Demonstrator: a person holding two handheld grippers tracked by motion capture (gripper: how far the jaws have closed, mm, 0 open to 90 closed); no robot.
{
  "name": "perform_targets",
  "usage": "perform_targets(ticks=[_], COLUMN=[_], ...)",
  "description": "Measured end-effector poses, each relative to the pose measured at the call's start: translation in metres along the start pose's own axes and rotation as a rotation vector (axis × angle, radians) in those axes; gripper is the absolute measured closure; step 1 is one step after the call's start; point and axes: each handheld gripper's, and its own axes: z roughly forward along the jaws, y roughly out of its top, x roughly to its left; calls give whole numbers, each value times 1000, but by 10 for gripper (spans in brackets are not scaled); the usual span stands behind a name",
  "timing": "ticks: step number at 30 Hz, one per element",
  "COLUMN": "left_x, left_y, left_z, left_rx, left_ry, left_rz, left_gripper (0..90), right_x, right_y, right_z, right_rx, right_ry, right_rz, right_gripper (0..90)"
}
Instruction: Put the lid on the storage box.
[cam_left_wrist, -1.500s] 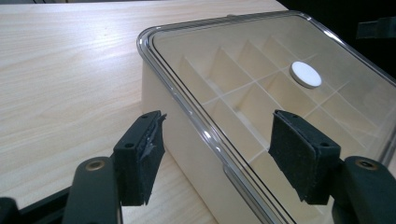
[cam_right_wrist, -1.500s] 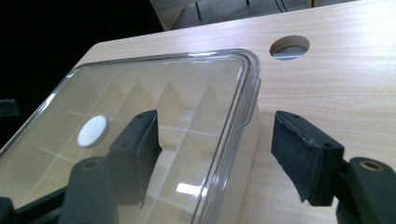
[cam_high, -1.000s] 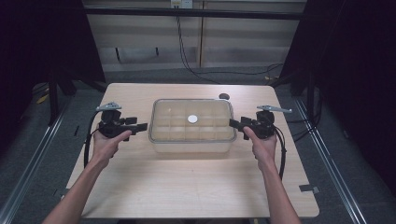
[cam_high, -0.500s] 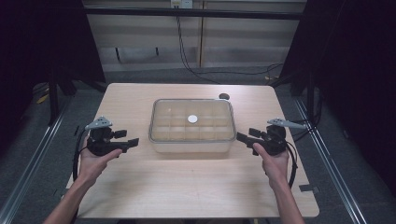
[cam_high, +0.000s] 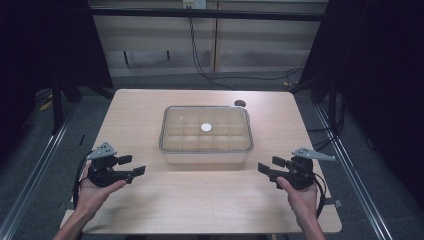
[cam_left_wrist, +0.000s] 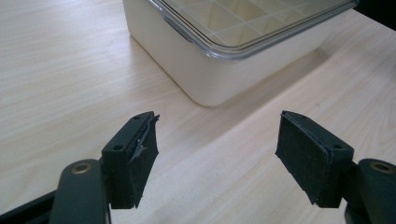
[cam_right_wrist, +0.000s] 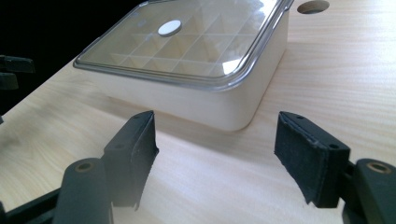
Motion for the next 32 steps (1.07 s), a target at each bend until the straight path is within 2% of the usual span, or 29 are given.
perform_targets(ticks=[2,4,6,7,9,12,17,21,22,27,28,29,32], left_x=[-4,-10,-13,-14,-18,-20,-24,-28,-31,-37,-37,-39,-39], left_y=[-4,-11,-14,-17,-26,-33,-44,-53,-57,-64,-64,-64,-63], left_z=[-1,-3,-4,-5,-7,-7,-9,-12,-13,-13,-13,-12,-9], left_rx=[1,25,30,33,39,51,80,91,94,132,132,142,144], left_ry=[-5,-8,-8,-6,-11,-5,0,-7,15,21,21,23,26], left_rz=[-7,10,12,14,-1,-2,-13,-43,-31,-8,-8,16,22], left_gripper=[286,280,278,278,277,276,273,272,272,272,272,272,272], right_x=[1,4,5,7,9,9,7,5,5,3,3,3,2], right_y=[-4,-9,-10,-17,-24,-33,-45,-56,-60,-73,-73,-74,-74], right_z=[-4,-7,-8,-12,-15,-19,-24,-30,-34,-38,-38,-37,-35], right_rx=[-4,0,4,7,21,38,29,32,27,18,18,27,25], right_ry=[2,-4,-8,-16,-26,-34,-40,-58,-64,-95,-95,-113,-115], right_rz=[5,2,0,-7,-13,-11,9,21,24,22,22,14,17], right_gripper=[290,289,289,286,281,275,272,265,261,254,254,248,245])
